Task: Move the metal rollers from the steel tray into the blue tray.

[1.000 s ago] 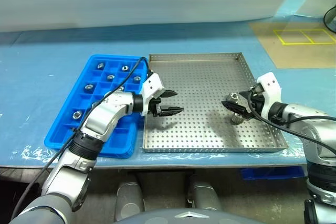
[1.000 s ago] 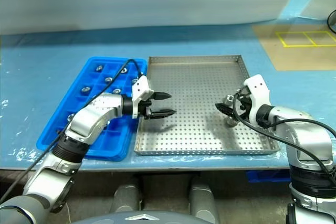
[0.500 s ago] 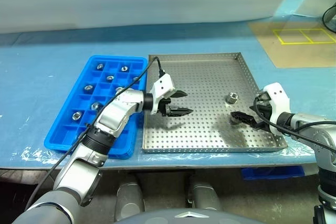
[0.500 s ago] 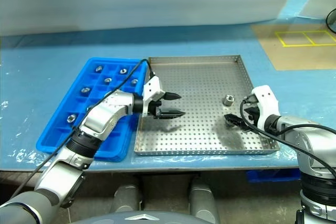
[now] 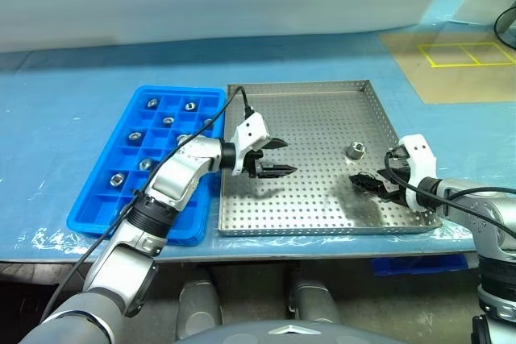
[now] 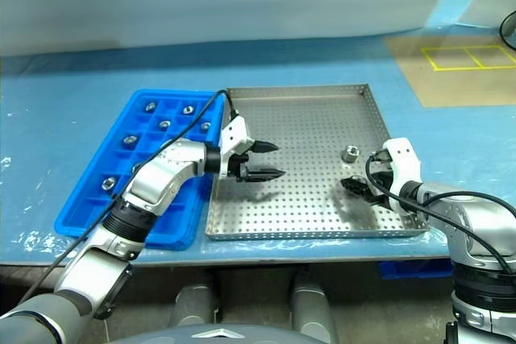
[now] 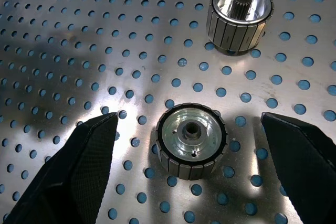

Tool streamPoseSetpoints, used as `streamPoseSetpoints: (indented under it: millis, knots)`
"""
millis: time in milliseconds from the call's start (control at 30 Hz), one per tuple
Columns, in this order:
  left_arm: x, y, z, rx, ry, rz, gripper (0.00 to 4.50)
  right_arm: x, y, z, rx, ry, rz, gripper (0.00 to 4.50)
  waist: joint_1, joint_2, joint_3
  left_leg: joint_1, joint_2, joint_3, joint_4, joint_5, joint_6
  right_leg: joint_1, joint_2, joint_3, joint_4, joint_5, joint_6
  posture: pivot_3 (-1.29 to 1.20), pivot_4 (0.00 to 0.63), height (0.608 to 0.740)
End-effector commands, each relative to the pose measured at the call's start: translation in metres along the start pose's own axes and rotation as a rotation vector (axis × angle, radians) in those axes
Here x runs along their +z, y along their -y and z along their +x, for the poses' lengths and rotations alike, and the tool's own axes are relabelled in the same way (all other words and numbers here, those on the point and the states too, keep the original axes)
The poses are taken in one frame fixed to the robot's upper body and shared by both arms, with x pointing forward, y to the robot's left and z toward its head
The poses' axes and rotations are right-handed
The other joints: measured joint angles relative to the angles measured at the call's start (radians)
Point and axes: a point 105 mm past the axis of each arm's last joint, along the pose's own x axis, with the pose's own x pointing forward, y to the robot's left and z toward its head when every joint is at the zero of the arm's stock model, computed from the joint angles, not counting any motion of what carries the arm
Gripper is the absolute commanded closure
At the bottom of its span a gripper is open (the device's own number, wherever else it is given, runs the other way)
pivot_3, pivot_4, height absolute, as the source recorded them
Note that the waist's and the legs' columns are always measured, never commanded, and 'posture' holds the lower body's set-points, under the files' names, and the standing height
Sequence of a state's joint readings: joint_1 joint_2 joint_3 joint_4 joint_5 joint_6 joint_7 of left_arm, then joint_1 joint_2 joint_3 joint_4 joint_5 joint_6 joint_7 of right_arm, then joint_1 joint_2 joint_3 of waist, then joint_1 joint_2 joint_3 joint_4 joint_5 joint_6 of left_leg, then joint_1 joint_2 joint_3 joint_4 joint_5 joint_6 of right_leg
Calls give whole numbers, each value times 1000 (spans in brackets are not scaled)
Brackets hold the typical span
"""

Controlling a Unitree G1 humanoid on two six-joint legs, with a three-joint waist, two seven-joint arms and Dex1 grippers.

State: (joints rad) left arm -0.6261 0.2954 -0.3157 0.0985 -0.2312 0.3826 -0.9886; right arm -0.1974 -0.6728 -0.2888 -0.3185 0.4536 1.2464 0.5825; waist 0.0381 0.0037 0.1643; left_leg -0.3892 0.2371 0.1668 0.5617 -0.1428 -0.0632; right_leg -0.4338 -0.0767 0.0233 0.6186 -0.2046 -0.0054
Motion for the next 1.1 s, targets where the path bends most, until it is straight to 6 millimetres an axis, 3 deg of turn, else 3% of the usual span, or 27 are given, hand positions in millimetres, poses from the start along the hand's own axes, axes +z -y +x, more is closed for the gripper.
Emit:
streamPoseSetpoints:
  millis: [33,100,400,567,733,967,1100]
  knots:
    - [16,-1,-2,7,44,40,1132,4,-3,4,15,23,-12,38,0,0,0,0,0,0,0,0,0,0,0,0,0,0,0,-251,150,740]
    - [16,-1,-2,12,46,39,1132,0,-2,8,12,11,-10,38,0,0,0,0,0,0,0,0,0,0,0,0,0,0,0,-251,150,740]
    - [18,-6,-5,44,51,49,1132,-5,-4,15,32,1,-37,2864,-2,0,0,1,1,1,-2,0,0,-1,2,1,-1,-2,4,-235,150,740]
    - [17,-7,-7,50,49,48,1132,2,-5,16,28,28,-100,2867,0,0,0,1,1,2,-2,0,0,0,1,2,-2,-2,3,-231,150,740]
    - [18,-11,-14,82,52,45,1132,36,-38,23,149,151,-166,2867,-8,0,0,1,1,4,-2,-2,3,-3,2,3,-2,-2,5,-204,150,740]
    - [8,-10,-34,158,45,9,1132,64,-83,27,326,276,-266,2867,2,0,0,0,1,5,-7,-2,3,-4,2,3,-4,0,1,-104,150,740]
    - [5,-9,-47,226,42,7,1132,81,-99,32,393,331,-284,2867,9,0,0,-2,1,5,-9,-2,3,-5,1,2,-6,0,1,-36,150,740]
